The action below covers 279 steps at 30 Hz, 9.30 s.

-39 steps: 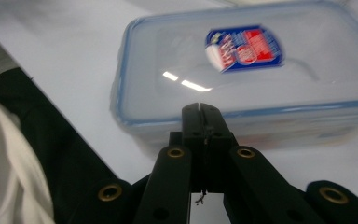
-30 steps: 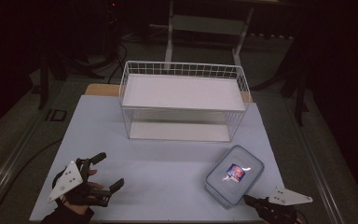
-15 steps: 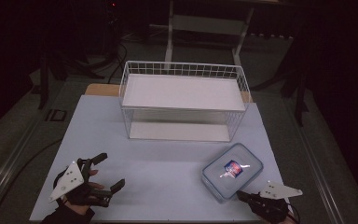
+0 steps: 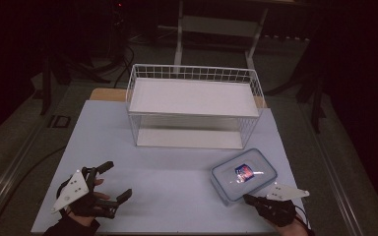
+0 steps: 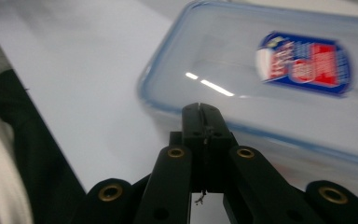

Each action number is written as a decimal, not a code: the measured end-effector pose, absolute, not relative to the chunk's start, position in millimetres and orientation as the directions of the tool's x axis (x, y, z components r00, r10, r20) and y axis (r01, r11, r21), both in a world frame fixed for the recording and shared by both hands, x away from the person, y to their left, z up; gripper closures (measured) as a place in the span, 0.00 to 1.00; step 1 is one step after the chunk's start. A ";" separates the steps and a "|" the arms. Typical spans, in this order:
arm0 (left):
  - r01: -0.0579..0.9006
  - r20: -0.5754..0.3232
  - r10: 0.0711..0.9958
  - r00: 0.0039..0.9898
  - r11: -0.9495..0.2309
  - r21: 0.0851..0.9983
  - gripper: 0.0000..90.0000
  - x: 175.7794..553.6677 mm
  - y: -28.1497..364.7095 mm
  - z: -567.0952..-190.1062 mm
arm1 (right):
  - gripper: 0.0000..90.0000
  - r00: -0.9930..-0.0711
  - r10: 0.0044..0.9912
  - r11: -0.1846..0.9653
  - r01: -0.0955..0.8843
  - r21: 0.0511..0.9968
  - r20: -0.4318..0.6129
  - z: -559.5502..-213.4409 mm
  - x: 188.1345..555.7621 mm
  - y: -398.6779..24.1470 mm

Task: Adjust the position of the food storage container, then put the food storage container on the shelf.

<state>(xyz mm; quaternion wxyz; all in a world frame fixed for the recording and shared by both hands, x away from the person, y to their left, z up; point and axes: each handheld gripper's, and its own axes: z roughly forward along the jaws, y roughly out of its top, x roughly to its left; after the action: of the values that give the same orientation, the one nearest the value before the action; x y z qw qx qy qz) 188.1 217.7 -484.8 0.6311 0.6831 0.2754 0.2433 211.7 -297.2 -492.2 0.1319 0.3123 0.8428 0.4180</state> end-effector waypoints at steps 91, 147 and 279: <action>0.072 -0.010 0.680 0.733 -0.063 0.995 0.01 188.9 215.6 -485.6 | 1.00 -0.705 0.707 0.413 0.470 0.780 0.050 -535.3 299.4 -355.3; 0.127 -0.033 0.676 0.736 -0.091 0.988 0.01 194.1 207.7 -490.3 | 1.00 -0.896 0.433 0.552 0.351 0.757 0.099 -531.9 266.6 -282.5; 0.789 -0.678 0.428 0.598 -0.166 0.591 0.65 261.8 166.6 -515.6 | 0.61 -0.598 0.509 0.203 0.782 0.589 0.619 -502.3 265.3 -250.8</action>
<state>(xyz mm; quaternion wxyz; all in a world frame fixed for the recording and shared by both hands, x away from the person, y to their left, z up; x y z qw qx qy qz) 261.8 166.6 -515.6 0.4988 0.7417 0.4104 -0.1809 265.3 -250.8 -502.3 -0.1459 0.4237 0.7616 0.4681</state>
